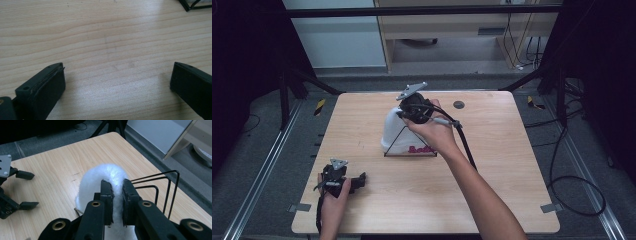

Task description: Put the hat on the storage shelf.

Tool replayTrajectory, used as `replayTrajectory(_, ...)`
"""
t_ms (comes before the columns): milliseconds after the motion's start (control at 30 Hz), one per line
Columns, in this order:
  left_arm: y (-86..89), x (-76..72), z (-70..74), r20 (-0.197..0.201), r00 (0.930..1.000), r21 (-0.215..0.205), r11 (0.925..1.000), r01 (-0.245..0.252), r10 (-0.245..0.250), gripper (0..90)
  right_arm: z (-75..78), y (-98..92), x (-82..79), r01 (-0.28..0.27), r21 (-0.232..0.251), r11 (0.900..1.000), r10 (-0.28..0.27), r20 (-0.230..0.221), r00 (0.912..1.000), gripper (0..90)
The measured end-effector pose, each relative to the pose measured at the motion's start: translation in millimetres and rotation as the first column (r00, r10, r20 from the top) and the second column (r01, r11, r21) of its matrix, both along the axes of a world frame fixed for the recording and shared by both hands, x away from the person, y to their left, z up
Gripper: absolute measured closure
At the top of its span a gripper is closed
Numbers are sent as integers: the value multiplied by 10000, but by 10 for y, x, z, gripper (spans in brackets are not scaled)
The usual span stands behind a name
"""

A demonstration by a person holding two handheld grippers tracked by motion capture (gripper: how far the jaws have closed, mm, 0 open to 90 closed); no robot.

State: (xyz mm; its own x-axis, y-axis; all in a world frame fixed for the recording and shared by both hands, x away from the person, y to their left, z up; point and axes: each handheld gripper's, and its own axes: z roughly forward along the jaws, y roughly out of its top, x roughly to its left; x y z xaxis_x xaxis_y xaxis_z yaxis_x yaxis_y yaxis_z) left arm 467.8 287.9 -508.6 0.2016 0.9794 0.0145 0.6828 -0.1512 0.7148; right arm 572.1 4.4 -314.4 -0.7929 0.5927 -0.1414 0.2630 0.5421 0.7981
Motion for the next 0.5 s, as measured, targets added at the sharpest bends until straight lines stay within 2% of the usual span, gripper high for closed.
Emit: replayTrajectory(500, 2, 0, 1, -13, 10000, 22, 10000, 15, -15, 0, -27, -2, -23, -19, -89, 10000, 18, -30, 10000, 774)
